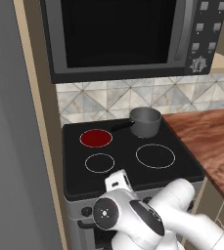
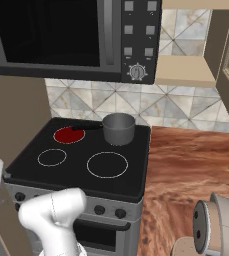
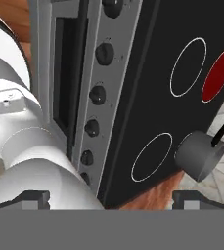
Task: Turn off the rear left burner of the stove.
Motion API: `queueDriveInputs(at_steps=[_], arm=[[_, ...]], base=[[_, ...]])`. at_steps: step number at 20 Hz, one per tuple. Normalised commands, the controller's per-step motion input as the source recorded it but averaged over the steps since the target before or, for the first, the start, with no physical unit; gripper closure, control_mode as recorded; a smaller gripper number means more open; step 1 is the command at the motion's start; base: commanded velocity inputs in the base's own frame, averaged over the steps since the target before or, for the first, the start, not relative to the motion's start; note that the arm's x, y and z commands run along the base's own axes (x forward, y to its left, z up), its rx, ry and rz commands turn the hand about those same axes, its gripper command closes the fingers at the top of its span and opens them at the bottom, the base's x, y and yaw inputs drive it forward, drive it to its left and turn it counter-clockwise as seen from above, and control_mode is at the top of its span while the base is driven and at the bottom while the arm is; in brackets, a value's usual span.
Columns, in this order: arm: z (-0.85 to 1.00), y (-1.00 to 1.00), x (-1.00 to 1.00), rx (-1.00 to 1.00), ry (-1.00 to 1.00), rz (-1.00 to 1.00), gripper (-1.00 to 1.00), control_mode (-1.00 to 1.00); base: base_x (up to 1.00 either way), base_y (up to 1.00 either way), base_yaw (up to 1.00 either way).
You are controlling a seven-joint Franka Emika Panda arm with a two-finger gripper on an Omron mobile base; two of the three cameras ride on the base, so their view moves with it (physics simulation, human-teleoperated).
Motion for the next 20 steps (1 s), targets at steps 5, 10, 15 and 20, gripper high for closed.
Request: queueDriveInputs(at_steps=[5, 10, 15, 20], arm=[[-0.37, 0.08, -0.06, -0.07, 0.00, 0.25, -1.00, -1.00], [-0.49, 0.02, 0.00, 0.00, -0.08, 0.16, -1.00, -1.00], [-0.55, 0.00, 0.03, -0.02, -0.07, 0.13, -1.00, -1.00], [-0.41, 0.00, 0.17, -0.08, -0.07, 0.03, -1.00, -1.00]], base=[[0.00, 0.00, 0.00], [0.00, 0.00, 0.00], [0.00, 0.00, 0.00], [0.00, 0.00, 0.00]])
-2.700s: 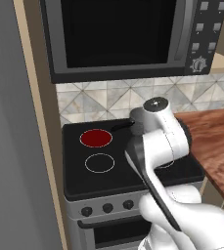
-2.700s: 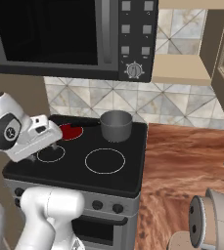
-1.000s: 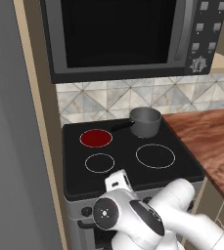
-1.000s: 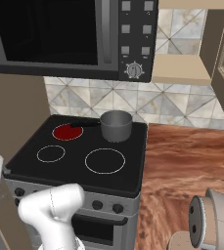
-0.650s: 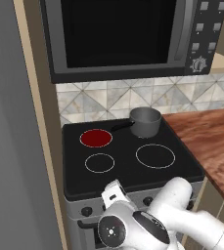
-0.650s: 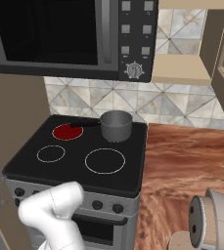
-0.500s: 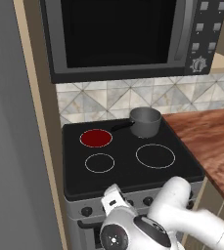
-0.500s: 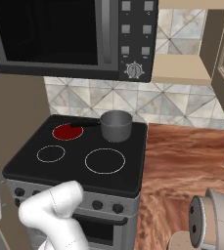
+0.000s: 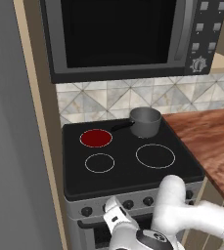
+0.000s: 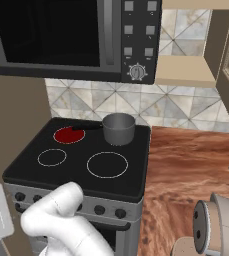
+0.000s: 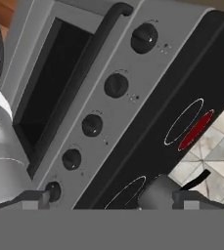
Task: Turn off the rear left burner of the stove.
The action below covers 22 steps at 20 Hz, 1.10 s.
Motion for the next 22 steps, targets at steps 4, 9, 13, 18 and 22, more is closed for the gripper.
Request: queueDriveInputs(at_steps=[4, 9, 13, 18, 22], arm=[[-0.32, -0.18, 0.03, -0.02, -0.03, 0.03, -1.00, -1.00], [-0.38, 0.23, 0.46, -0.04, -0.01, 0.00, -1.00, -1.00], [-0.22, 0.30, 0.40, 0.00, -0.09, 0.00, -1.00, -1.00], [-0.18, 0.18, 0.17, -0.08, -0.11, 0.00, -1.00, -1.00], [-0.17, 0.28, 0.01, -0.15, -0.14, 0.00, -1.00, -1.00]], base=[[0.00, 0.00, 0.00], [0.00, 0.00, 0.00], [0.00, 0.00, 0.00], [0.00, 0.00, 0.00], [0.00, 0.00, 0.00]])
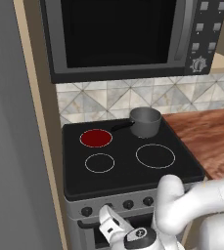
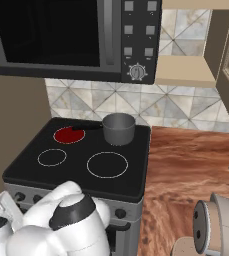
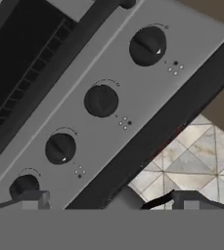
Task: Turn off the rear left burner of the stove.
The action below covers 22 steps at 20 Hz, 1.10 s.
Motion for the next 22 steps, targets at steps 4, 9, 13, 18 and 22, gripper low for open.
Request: queueDriveInputs(at_steps=[4, 9, 13, 18, 22], arm=[[-0.01, 0.16, 0.04, -0.12, -0.09, 0.00, -1.00, -1.00], [-0.01, 0.05, 0.09, -0.08, -0.08, 0.00, -1.00, -1.00], [0.00, 0.00, 0.04, -0.01, -0.08, 0.00, -1.00, -1.00], [0.00, -0.05, 0.12, 0.00, -0.08, 0.00, -1.00, -1.00], [0.00, -0.09, 0.16, 0.00, -0.09, 0.00, -1.00, -1.00]], base=[[0.00, 0.00, 0.00], [0.00, 0.00, 0.00], [0.00, 0.00, 0.00], [0.00, 0.00, 0.00], [0.00, 0.00, 0.00]])
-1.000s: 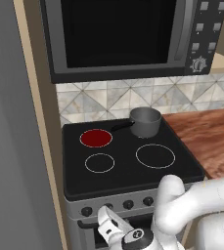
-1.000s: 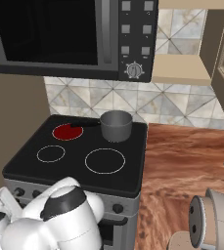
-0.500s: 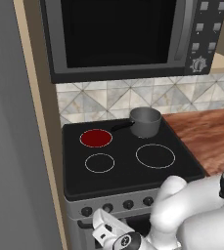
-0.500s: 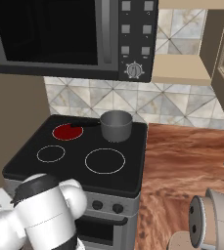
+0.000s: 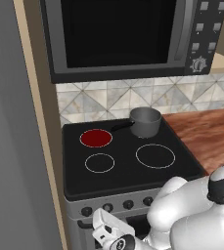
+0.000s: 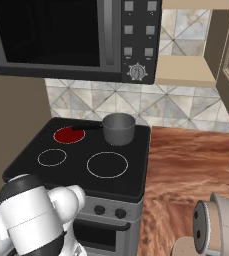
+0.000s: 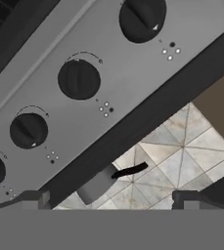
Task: Turn off the rear left burner of the stove.
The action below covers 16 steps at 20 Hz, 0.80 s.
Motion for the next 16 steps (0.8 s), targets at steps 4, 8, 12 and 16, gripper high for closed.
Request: queueDriveInputs(at_steps=[4, 8, 12, 16], arm=[[0.00, -0.13, 0.14, 0.00, -0.08, 0.00, -1.00, -1.00], [-0.01, -0.06, 0.19, 0.00, -0.02, 0.00, -1.00, -1.00], [-0.12, 0.00, 0.05, 0.00, 0.00, 0.00, -1.00, -1.00], [-0.09, 0.00, 0.17, 0.00, 0.00, 0.00, -1.00, -1.00]], base=[[0.00, 0.00, 0.00], [0.00, 0.00, 0.00], [0.00, 0.00, 0.00], [0.00, 0.00, 0.00]])
